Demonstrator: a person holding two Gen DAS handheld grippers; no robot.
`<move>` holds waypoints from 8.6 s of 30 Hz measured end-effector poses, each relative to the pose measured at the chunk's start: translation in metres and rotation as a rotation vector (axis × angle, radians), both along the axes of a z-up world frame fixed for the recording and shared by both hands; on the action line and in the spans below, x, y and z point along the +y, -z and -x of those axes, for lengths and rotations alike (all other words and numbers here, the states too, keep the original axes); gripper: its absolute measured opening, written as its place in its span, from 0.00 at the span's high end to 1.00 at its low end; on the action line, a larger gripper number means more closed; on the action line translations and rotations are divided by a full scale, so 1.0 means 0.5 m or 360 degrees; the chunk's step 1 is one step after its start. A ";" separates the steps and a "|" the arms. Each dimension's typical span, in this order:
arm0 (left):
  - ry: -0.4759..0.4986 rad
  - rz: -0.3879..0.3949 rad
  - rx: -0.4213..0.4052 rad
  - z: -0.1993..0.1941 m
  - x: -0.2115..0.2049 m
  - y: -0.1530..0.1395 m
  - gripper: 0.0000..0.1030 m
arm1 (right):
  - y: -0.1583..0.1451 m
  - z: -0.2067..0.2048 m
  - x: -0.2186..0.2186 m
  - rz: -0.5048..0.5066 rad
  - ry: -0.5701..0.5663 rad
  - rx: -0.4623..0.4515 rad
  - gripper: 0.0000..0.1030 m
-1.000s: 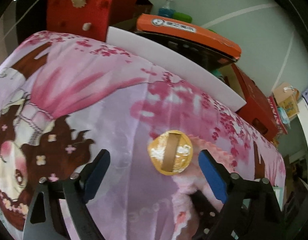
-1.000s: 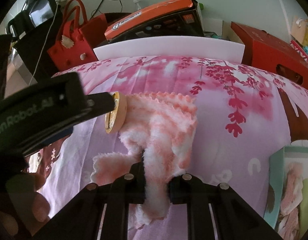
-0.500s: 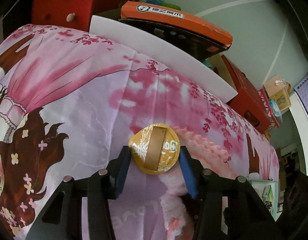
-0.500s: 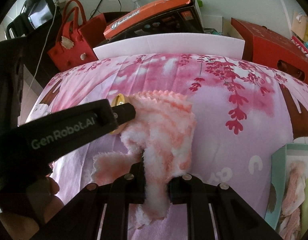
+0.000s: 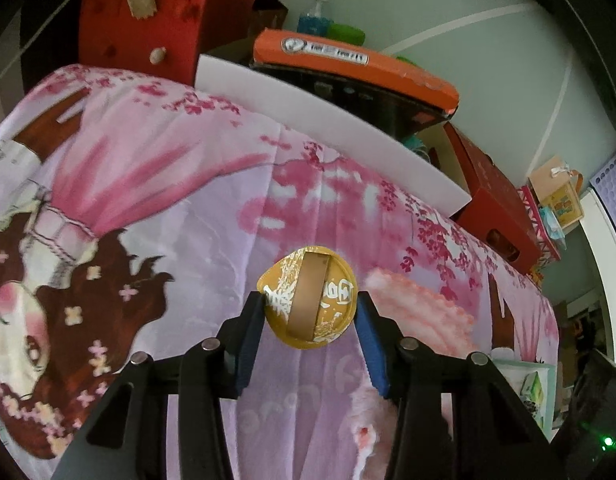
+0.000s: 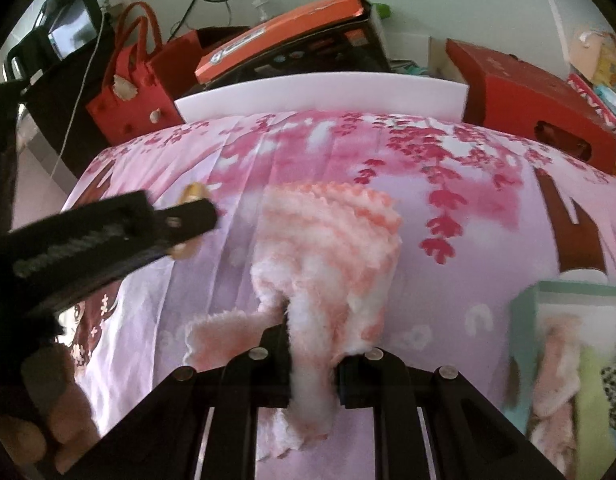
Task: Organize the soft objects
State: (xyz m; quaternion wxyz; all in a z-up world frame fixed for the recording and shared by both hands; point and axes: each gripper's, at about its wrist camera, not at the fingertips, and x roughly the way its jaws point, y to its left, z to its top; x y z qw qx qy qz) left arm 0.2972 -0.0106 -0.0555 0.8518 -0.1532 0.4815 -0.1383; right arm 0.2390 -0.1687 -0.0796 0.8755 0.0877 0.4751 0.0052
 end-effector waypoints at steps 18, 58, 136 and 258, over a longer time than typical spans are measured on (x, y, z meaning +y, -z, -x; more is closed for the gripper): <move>0.0009 -0.0079 -0.0200 0.170 -0.001 -0.143 0.54 | -0.128 0.154 -0.030 0.0045 0.0077 -0.0179 0.85; 0.0608 -0.0199 -0.0514 0.362 -0.254 -0.196 0.53 | -0.233 0.420 -0.375 -0.0023 0.0865 -0.0330 0.85; 0.0199 -0.0680 -0.0029 0.269 -0.189 -0.090 0.02 | -0.146 0.393 -0.386 0.0055 0.0807 0.0089 0.00; 0.0307 -0.0855 0.0119 0.432 -0.066 -0.015 0.02 | -0.066 0.482 -0.150 0.0131 0.0378 0.0203 0.00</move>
